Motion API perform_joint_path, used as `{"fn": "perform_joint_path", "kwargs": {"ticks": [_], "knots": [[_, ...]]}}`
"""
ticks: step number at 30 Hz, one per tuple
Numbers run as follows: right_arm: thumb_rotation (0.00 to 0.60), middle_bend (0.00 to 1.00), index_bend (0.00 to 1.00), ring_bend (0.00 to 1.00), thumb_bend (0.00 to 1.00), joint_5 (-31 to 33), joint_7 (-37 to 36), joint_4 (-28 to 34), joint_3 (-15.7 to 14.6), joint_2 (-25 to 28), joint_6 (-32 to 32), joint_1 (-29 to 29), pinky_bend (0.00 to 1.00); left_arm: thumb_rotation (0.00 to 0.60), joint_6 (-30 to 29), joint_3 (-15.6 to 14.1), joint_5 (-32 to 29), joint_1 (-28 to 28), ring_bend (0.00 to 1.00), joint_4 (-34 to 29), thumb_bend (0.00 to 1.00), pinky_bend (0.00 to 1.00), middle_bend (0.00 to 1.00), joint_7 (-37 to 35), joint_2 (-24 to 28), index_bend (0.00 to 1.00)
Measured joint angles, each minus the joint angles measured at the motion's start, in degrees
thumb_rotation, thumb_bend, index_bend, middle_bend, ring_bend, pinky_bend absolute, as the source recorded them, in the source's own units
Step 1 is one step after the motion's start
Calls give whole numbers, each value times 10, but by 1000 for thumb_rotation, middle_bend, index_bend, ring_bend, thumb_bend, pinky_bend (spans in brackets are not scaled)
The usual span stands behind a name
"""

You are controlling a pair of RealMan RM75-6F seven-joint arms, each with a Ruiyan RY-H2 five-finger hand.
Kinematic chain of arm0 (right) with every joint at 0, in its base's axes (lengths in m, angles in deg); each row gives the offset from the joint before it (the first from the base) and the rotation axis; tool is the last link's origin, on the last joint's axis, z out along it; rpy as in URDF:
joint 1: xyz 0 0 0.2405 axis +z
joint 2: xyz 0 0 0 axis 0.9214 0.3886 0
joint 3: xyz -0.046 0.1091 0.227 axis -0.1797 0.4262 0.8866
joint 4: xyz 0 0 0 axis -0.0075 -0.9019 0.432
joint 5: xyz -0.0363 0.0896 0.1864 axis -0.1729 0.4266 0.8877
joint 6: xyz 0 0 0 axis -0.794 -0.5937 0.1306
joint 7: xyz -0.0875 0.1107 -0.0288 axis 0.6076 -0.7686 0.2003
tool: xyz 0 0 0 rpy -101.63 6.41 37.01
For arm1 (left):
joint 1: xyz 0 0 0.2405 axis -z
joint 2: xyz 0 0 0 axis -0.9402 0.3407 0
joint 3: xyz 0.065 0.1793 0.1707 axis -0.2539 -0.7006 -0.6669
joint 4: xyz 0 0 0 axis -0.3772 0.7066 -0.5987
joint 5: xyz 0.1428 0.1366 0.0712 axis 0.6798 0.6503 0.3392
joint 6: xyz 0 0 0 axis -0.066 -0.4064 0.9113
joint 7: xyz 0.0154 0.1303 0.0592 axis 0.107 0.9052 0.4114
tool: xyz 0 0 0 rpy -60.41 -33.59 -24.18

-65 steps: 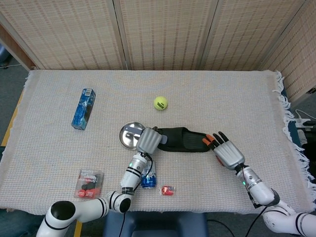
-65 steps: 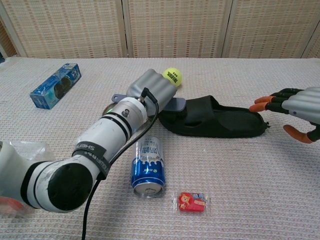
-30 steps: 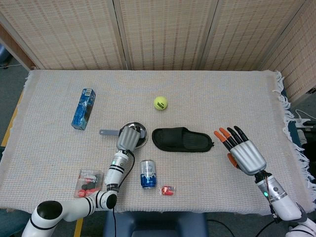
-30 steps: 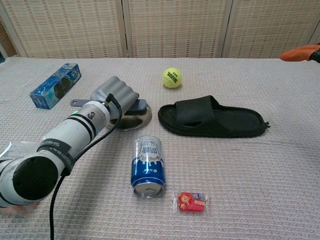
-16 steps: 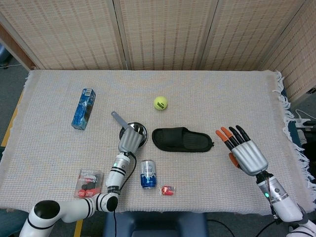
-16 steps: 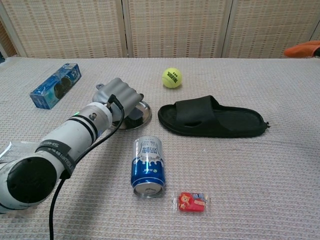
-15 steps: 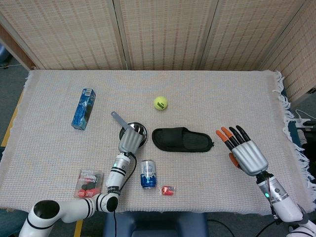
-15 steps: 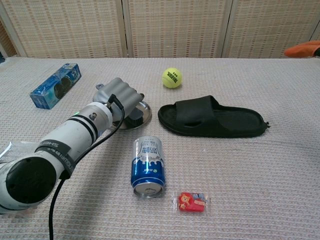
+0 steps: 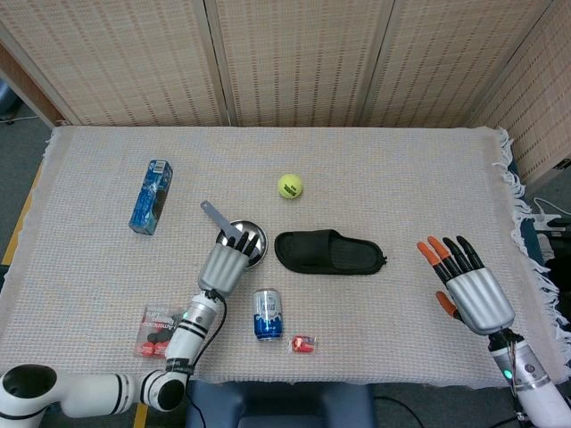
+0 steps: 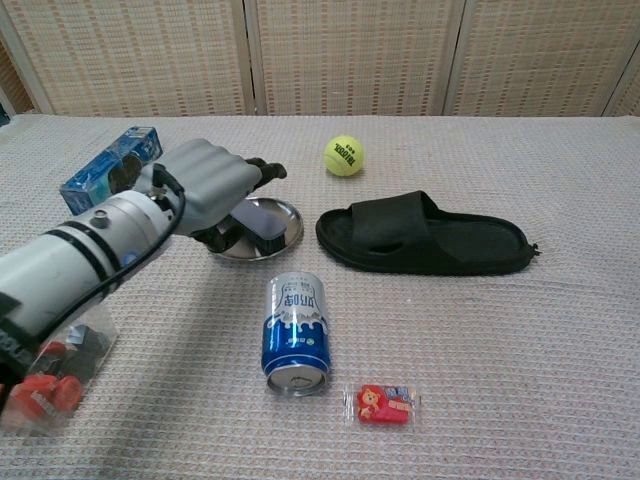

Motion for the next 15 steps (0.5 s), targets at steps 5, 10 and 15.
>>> {"fn": "perform_joint_path", "kwargs": {"ticks": [5,10,15], "knots": [[600,0,0,0,189,-3,-46,-39,-21,-4,-44,-51,0,600,-51,-92,100,-98,0,-111,387,120,0,-206,120,0],[600,0,0,0,179,-4,-64,-95,-33,-40,-85,-93,0,600,-171,-175,213,-229,0,-84,376,105,0,-439,197,0],[600,0,0,0,177,-3,-60,-102,-28,-63,-89,-106,0,600,-293,-205,270,-346,0,-13,378,102,0,-562,229,0]]}}
